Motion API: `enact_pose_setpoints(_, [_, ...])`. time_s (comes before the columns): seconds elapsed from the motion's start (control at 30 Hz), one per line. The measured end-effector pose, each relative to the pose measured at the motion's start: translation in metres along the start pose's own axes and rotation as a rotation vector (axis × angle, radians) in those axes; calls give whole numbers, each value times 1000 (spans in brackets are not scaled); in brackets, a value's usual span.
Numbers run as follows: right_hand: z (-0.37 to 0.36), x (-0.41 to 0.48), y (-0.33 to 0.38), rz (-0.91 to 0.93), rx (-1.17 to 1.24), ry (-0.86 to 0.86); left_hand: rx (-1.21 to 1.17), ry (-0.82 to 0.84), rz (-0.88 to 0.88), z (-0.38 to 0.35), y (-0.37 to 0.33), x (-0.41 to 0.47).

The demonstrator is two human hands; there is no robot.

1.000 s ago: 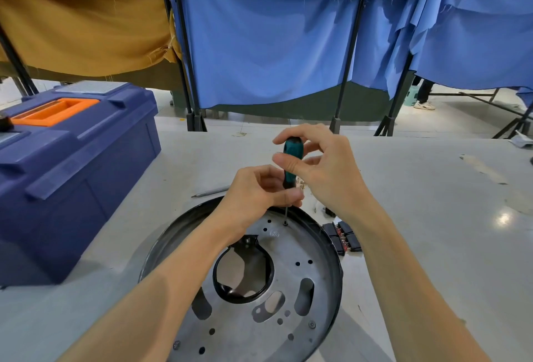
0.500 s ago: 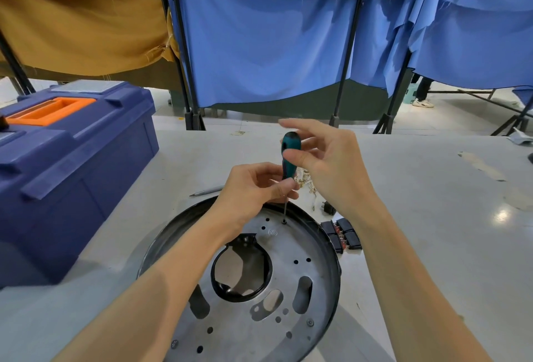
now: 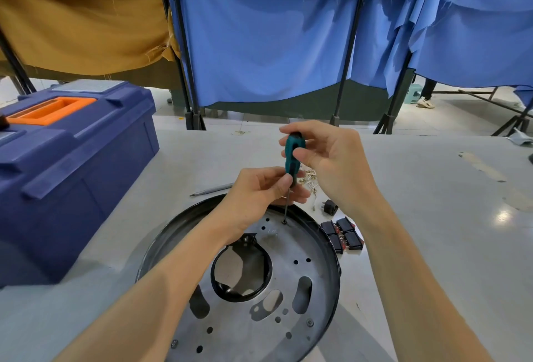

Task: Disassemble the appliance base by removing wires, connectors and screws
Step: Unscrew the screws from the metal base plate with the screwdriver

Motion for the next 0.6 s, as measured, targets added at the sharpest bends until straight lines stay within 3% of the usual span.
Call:
enact_pose_setpoints(0.13, [-5, -3, 2, 25, -34, 45, 14, -36, -7, 2, 0, 0])
enact_pose_setpoints(0.27, [-9, -2, 1, 48, -144, -22, 14, -44, -7, 3, -1, 1])
enact_pose_setpoints(0.43, [-5, 0, 2, 9, 12, 17, 30, -10, -5, 4, 1, 1])
enact_pose_setpoints(0.6, [-11, -3, 1, 42, -136, 22, 65, -69, -17, 6, -1, 1])
Point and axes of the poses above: each hand's wrist, its own x-axis towards the middle knuckle, its own z-axis out of the back of the hand, y = z × x, the point moved 1 cm from there along x, towards the middle knuckle, and after that the axes turned 2 degrees about z, right-handed, at the moved point
